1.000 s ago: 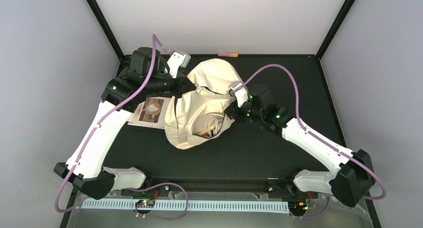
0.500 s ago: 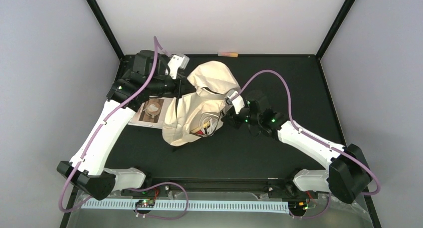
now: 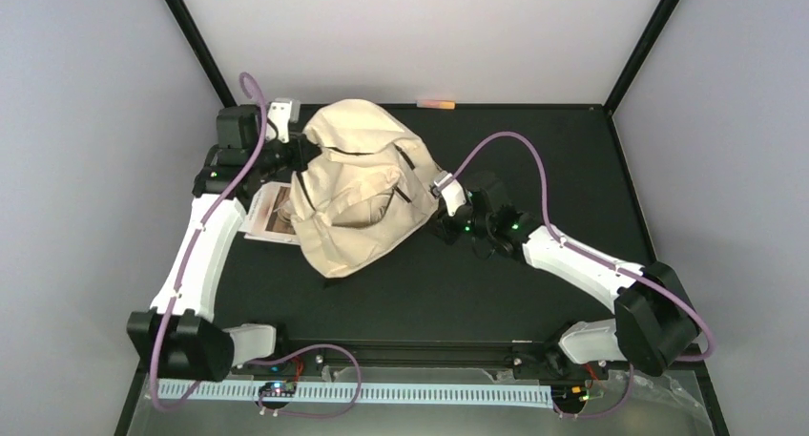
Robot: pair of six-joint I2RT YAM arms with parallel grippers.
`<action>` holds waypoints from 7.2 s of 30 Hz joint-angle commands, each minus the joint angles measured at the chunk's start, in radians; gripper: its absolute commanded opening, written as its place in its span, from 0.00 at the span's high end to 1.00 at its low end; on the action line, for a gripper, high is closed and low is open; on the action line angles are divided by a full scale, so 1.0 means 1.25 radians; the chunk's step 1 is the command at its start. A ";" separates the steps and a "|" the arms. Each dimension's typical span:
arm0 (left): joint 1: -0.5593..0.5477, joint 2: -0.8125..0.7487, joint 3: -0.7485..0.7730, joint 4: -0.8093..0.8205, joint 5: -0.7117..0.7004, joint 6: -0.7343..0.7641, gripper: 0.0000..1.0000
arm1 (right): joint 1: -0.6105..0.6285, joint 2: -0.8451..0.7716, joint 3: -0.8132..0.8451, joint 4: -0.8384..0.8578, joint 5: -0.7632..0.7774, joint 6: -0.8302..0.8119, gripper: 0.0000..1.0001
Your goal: Pack the student bag
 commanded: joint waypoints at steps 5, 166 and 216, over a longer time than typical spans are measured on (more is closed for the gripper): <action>0.160 0.217 -0.192 -0.121 0.032 0.070 0.98 | -0.034 0.002 0.050 -0.053 0.056 0.060 0.62; -0.137 0.179 0.403 -0.167 0.038 0.090 0.98 | 0.216 0.013 0.205 -0.213 0.037 -0.213 0.99; -0.141 -0.076 0.038 -0.398 0.311 0.451 0.05 | -0.133 -0.069 0.315 -0.320 -0.156 -0.250 0.99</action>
